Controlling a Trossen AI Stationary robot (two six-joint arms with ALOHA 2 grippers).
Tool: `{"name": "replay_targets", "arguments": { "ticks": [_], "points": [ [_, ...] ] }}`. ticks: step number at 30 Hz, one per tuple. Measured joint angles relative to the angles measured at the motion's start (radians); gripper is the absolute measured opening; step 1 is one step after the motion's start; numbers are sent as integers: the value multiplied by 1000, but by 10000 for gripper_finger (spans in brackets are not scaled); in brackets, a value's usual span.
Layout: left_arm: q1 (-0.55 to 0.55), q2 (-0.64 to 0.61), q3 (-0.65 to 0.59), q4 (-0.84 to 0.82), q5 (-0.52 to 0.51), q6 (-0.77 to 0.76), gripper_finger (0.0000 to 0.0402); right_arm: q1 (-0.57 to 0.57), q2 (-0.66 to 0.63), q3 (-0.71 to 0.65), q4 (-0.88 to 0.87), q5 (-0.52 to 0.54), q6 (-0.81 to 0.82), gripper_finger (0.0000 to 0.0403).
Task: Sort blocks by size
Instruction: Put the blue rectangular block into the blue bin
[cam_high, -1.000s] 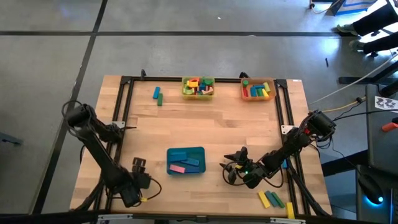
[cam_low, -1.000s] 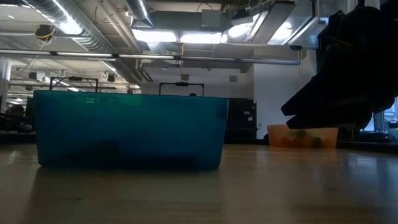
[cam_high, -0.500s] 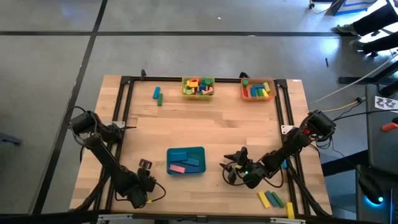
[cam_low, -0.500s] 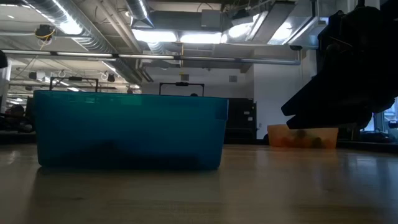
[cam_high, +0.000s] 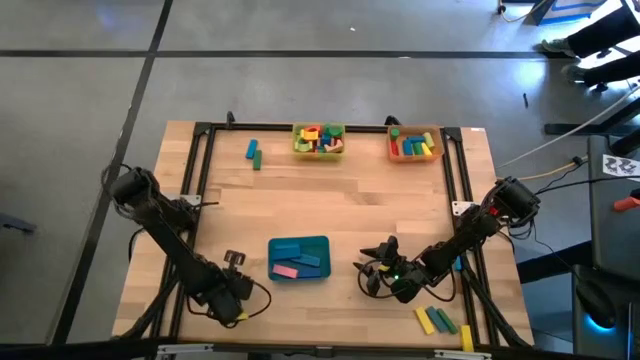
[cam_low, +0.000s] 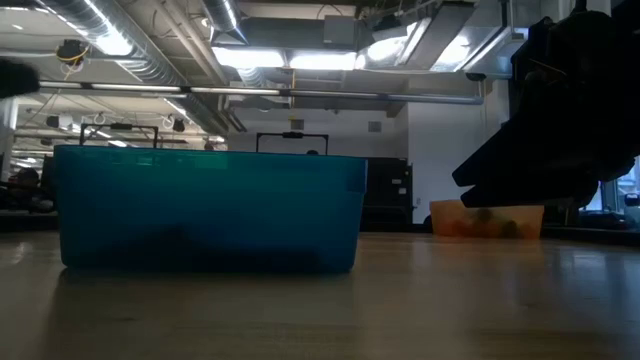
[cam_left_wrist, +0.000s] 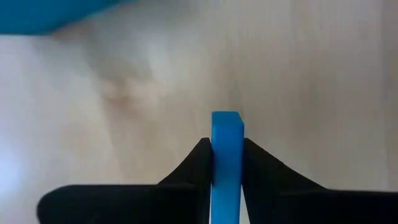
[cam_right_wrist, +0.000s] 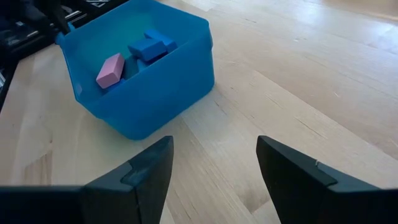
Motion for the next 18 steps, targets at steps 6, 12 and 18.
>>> {"name": "replay_targets", "arguments": {
  "ticks": [6, 12, 18],
  "points": [
    [57, -178, 0, 12, -170, -8, 51, 0, 0, 0, -1, 8, -13, 234],
    [143, -321, 0, 183, -334, 95, 48, -9, 0, 0, -7, 39, -58, 234],
    [242, -305, 1, 232, -332, 215, 51, -51, 0, 0, -7, 41, -104, 234]
  ]
}}
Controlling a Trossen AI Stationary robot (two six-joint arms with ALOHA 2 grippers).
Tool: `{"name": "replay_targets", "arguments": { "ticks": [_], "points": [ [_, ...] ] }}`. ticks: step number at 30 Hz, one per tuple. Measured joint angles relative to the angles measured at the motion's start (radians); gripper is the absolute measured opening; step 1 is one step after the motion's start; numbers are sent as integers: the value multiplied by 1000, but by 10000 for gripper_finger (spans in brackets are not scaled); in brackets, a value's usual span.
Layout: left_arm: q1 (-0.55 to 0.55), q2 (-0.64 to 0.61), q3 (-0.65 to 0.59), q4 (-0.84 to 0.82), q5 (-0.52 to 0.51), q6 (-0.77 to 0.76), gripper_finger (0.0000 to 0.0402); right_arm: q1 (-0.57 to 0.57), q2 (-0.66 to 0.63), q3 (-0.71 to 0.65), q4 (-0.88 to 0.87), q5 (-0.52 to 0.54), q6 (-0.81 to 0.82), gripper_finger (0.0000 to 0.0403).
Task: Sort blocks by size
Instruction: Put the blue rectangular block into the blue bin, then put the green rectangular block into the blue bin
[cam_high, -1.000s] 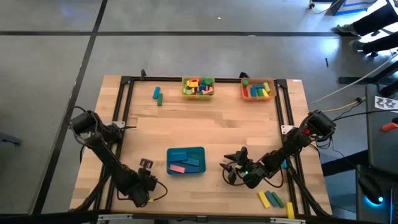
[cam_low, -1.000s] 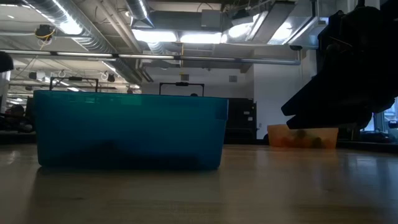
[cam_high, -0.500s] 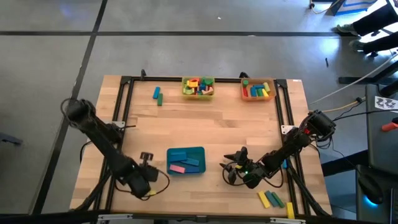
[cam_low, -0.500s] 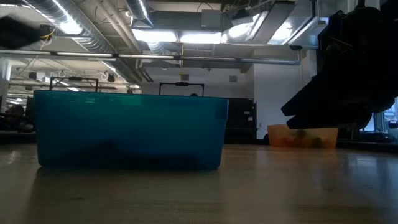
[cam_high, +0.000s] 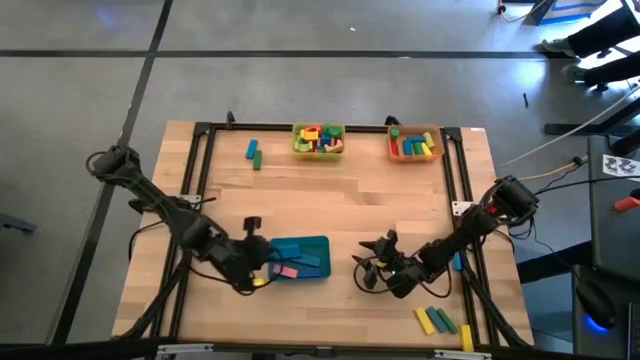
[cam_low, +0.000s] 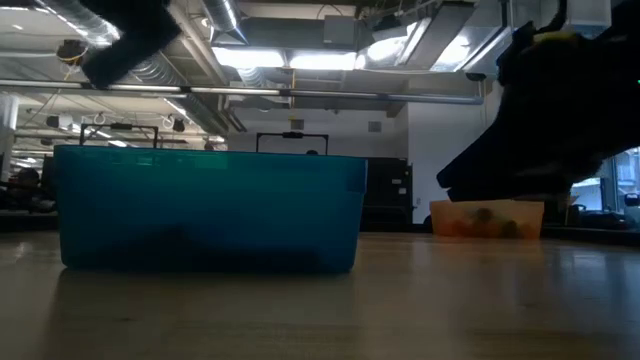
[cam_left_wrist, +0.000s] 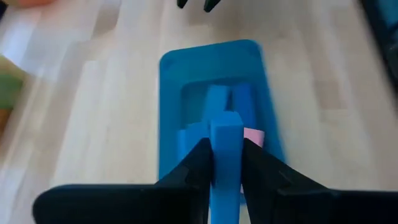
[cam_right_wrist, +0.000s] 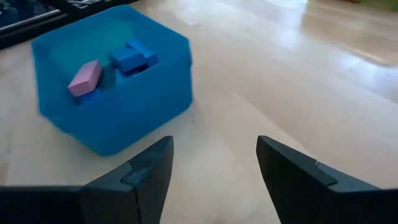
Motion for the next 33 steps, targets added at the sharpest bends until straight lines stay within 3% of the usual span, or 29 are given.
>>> {"name": "replay_targets", "arguments": {
  "ticks": [10, 14, 19, 22, 28, 33],
  "points": [
    [100, 217, 0, 192, 58, 152, 55, -76, 0, 0, -1, -85, -16, 234],
    [128, 296, 0, 196, 74, 190, 56, -82, 0, 0, -1, -158, -16, 234],
    [160, 324, -1, 190, 111, 181, 60, -80, 0, 0, -10, -151, -16, 234],
    [177, 311, -1, 180, 168, 168, 82, -80, 0, 0, -11, -148, -37, 234],
    [212, 270, 1, 142, 319, 171, 165, -80, 0, 0, -9, -144, -58, 234],
    [279, 173, 51, -38, 267, 194, 202, -80, 0, 0, -8, -144, -95, 234]
  ]
}}
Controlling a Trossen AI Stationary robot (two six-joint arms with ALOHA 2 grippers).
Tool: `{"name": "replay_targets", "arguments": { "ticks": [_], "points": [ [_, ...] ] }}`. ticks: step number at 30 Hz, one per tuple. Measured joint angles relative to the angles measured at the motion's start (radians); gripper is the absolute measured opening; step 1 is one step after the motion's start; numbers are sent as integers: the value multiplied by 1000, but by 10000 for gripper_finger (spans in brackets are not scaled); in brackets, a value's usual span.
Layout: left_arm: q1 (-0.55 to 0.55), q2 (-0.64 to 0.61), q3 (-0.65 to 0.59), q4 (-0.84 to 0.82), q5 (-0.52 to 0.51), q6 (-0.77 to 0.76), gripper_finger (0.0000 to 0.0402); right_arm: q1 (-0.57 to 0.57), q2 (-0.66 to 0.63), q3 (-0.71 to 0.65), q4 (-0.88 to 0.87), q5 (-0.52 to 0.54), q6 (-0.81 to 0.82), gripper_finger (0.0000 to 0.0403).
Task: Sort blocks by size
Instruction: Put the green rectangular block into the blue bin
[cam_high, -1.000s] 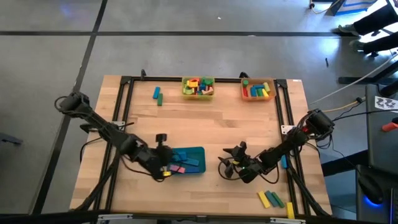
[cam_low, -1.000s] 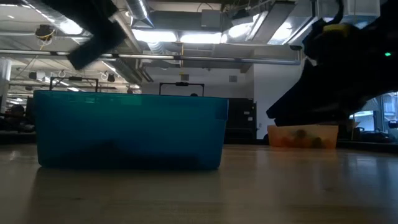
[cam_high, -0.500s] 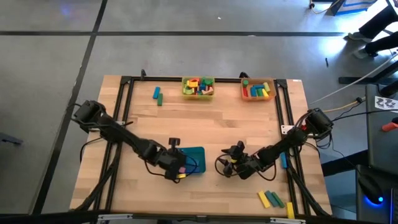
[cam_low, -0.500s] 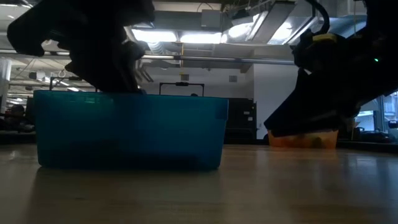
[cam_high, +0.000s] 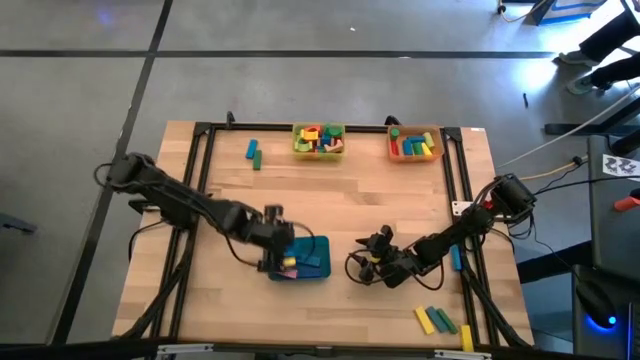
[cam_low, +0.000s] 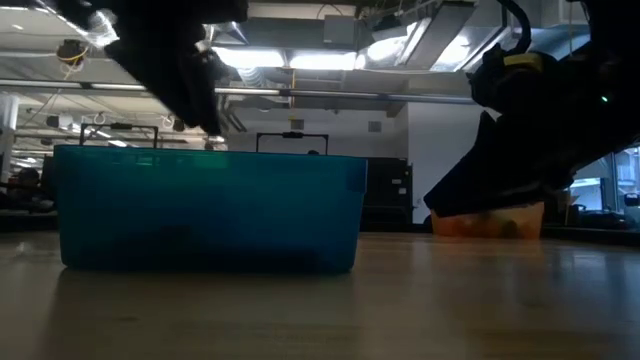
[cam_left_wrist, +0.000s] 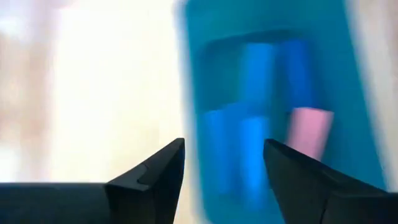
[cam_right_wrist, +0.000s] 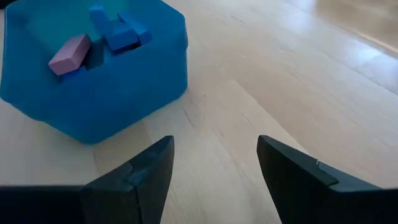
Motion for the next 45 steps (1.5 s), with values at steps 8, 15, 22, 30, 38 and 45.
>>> {"name": "replay_targets", "arguments": {
  "ticks": [8, 15, 22, 30, 38, 45],
  "points": [
    [189, -201, -8, -127, -272, 0, 192, 0, 0, 0, -2, 72, -27, 234],
    [434, -259, -63, -115, -455, 52, 178, 0, 0, 0, -18, 152, -21, 234],
    [653, -221, -166, 29, -454, 63, 170, -2, 0, 0, -25, 169, 12, 234],
    [861, -96, -187, 37, -201, -118, 170, -2, 0, 0, -53, 169, 29, 234],
    [954, 47, -187, 29, -140, -161, 170, -2, 0, 0, -54, 150, 30, 234],
    [968, 94, -187, 65, -98, -167, 170, -2, 0, 0, -60, 149, 30, 234]
  ]
}}
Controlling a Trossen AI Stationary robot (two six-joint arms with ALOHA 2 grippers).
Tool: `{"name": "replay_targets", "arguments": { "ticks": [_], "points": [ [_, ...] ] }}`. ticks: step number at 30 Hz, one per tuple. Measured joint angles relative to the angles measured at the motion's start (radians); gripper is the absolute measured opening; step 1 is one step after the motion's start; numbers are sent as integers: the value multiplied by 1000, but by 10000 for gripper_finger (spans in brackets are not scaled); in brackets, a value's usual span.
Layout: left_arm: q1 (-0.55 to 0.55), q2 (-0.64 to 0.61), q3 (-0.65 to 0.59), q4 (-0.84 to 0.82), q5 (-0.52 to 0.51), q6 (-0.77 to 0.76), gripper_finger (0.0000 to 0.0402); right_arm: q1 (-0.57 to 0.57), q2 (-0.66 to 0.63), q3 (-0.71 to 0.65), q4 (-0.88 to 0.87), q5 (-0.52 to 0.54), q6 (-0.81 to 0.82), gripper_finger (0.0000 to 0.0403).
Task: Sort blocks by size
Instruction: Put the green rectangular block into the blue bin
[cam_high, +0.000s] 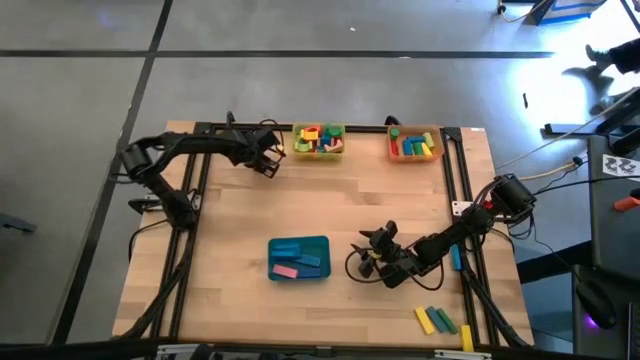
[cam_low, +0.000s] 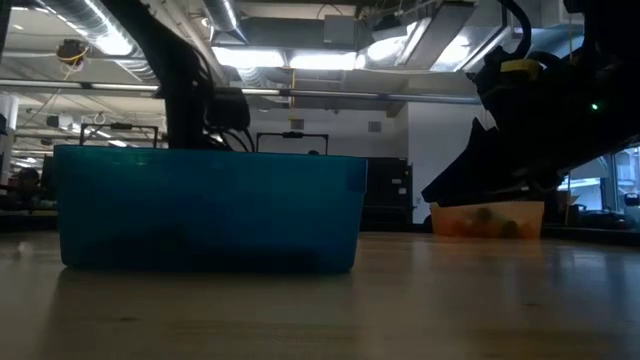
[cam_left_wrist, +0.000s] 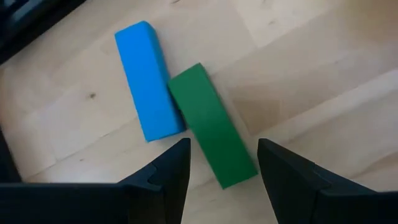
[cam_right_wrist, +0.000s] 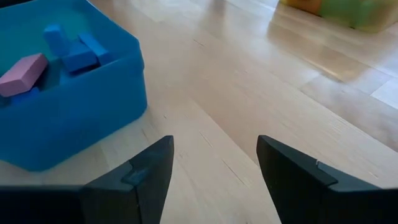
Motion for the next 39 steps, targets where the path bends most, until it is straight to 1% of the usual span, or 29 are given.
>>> {"name": "replay_targets", "arguments": {
  "ticks": [9, 16, 18, 23, 24, 26, 29, 31, 35, 39],
  "points": [
    [22, 62, 0, 29, 1, -39, 170, 0, 0, 0, -6, -9, 0, 234],
    [20, 100, 4, 63, 11, -18, 166, 0, 0, 0, -6, -14, 0, 234],
    [20, 103, 4, 63, 14, -6, 152, 0, 0, 0, -5, -22, 0, 234],
    [18, 104, 4, 59, 15, 35, 94, 0, 0, 0, -5, -27, 0, 234],
    [17, 104, 4, 59, 14, 41, 85, 0, 0, 0, -5, -27, 0, 234],
    [9, 104, 4, 59, 11, 63, 84, 0, 0, 0, -5, -27, 0, 234],
    [-12, 85, 1, 55, 0, 81, 84, 0, 0, 0, -5, -27, 0, 234],
    [-32, 58, -3, 39, 20, 85, 87, 0, 0, 0, -5, -27, 0, 234],
    [-89, -27, -2, 49, 22, 66, 96, 3, 0, 0, -5, -41, 0, 234],
    [-173, -128, -2, 43, 16, 65, 90, 2, 0, 0, -5, -52, 0, 234]
  ]
}}
